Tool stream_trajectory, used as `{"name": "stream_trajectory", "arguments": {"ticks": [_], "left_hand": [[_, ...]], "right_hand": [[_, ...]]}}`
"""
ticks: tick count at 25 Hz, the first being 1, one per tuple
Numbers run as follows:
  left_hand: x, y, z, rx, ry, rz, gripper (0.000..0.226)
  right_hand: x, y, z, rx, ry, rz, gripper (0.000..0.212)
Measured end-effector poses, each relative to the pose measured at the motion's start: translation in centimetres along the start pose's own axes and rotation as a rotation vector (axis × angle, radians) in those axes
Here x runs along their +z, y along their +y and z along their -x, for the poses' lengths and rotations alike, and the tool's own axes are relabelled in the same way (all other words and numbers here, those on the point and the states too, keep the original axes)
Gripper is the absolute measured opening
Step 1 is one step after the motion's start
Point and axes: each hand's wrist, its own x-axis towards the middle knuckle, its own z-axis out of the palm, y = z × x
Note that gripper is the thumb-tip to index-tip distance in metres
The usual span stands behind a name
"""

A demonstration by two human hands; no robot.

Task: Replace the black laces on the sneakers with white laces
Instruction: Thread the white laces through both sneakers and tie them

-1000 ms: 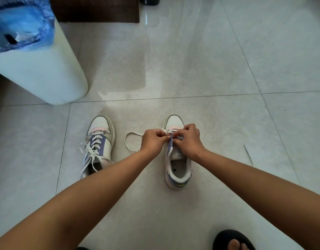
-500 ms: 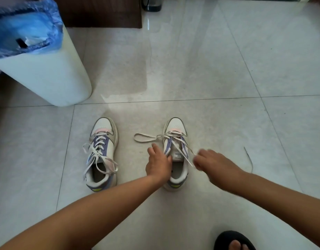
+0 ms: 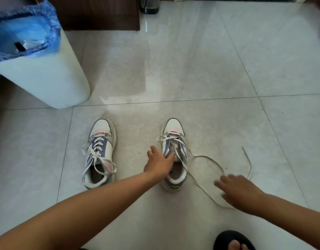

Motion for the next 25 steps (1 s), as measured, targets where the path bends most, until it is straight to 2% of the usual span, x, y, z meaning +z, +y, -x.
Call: {"name": "stream_trajectory", "arguments": {"ticks": [1,2,3,5,7,9,12,13,16,17,18,22,25], "left_hand": [[-0.8,0.1,-0.2,0.028,-0.003,0.041,0.072],[-1.8,0.3,-0.6,0.076,0.028,0.075,0.068],[-2.9,0.3,-1.3,0.142,0.078,0.079,0.061],[-4.6,0.2,-3.1,0.316,0.148,-0.082,0.043],[-5.3,0.5,-4.5,0.429,0.129,-0.302,0.023],[-5.9,1.2,-5.4,0.391,0.062,-0.21,0.014],[-7.0,2.4,-5.9,0.172,-0.128,0.332,0.018],[-7.1,2.2,-6.0,0.181,-0.172,0.342,0.016],[-6.8,1.1,-6.2,0.384,-0.258,-0.036,0.018],[-6.6,1.0,-6.4,0.402,-0.271,-0.081,0.02],[-6.5,1.1,-6.5,0.401,-0.277,-0.051,0.021],[-6.4,2.9,-6.3,0.042,-0.271,0.625,0.028],[-6.2,3.1,-6.0,-0.028,-0.248,0.705,0.034]], "right_hand": [[-1.8,-1.1,-1.9,0.069,0.135,-0.058,0.043],[-3.7,-2.6,-3.4,0.139,0.179,-0.152,0.034],[-4.5,-3.8,-4.8,0.165,0.256,-0.24,0.034],[-4.7,-5.5,-6.9,0.17,0.28,-0.256,0.038],[-4.5,-6.0,-7.9,0.217,0.214,-0.251,0.038],[-4.7,-5.8,-8.2,0.277,0.153,-0.28,0.028],[-4.9,-5.6,-7.2,0.314,0.136,-0.378,0.023],[-4.8,-5.6,-6.8,0.303,0.133,-0.444,0.024],[-5.0,-5.4,-5.8,0.277,0.117,-0.784,0.024],[-5.2,-5.2,-5.8,0.275,0.122,-0.835,0.024],[-5.3,-5.0,-5.7,0.264,0.13,-0.83,0.025],[-4.9,-4.9,-5.4,0.231,0.134,-0.66,0.022],[-4.7,-5.0,-4.8,0.215,0.104,-0.565,0.019]]}}
